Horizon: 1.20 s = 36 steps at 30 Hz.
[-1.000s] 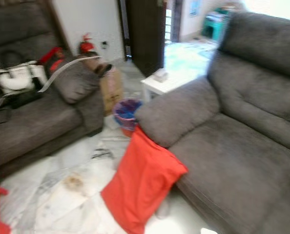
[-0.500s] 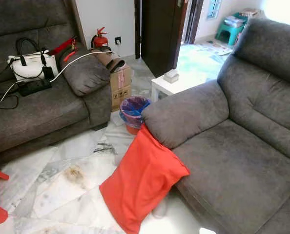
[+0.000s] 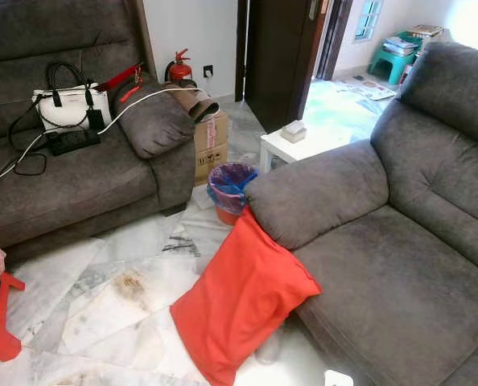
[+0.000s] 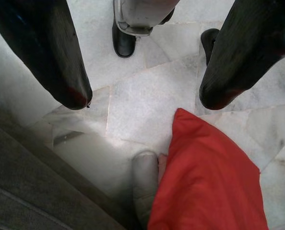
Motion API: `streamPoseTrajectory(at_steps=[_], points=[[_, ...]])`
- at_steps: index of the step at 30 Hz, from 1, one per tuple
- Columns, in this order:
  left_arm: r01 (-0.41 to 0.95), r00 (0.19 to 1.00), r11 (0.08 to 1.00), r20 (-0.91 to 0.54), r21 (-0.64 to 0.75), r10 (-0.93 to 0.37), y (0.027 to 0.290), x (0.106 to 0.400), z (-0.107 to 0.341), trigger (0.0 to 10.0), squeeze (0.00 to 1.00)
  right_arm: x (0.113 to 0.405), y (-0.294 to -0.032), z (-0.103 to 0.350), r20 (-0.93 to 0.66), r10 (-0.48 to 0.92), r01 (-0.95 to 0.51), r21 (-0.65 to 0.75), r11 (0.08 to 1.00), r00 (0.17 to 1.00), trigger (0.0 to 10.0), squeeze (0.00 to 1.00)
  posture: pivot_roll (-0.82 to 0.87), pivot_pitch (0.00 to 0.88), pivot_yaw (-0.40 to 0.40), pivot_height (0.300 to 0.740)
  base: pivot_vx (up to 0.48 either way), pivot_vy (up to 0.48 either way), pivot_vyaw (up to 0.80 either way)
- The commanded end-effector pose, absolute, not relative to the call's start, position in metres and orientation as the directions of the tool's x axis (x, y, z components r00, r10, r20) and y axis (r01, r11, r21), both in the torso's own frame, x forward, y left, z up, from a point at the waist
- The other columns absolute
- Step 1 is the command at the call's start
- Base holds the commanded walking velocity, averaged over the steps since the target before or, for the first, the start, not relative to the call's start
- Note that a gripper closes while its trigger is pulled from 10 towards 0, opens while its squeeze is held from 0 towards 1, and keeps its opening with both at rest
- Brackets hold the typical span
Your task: Move the pillow to the sofa from floor
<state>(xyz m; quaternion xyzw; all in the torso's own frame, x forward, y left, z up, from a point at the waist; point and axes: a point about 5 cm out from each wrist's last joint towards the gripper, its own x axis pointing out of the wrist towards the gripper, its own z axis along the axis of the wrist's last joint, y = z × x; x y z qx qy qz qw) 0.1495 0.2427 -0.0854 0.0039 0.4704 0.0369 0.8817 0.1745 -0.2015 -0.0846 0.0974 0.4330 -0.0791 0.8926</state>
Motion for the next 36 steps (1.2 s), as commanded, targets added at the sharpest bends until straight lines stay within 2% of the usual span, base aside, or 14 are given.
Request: streamPoseTrajectory(at_steps=[1,11,36], points=[[-0.065,0.541,0.997,-0.838,0.044,0.072,0.2459,0.1446,-0.0865,10.0,0.0,0.1709,-0.2018,-0.0864,-0.797,-0.061,0.241,0.108,0.964,0.601,10.0,0.0,0.08,0.073,0.0,0.74,0.0,0.0,0.0],[-0.074,0.546,0.996,-0.834,0.04,0.074,0.2461,0.1471,-0.0856,10.0,0.0,0.1727,-0.2012,-0.0857,-0.795,-0.06,0.248,0.116,0.962,0.604,10.0,0.0,0.09,0.101,-0.001,0.74,0.049,0.0,0.0],[-0.089,0.545,0.996,-0.835,0.032,0.076,0.2471,0.1456,-0.0858,10.0,0.0,0.1714,-0.1971,-0.0869,-0.798,-0.043,0.239,0.128,0.963,0.601,10.0,0.0,0.09,0.116,0.005,0.74,0.282,0.0,0.0]])
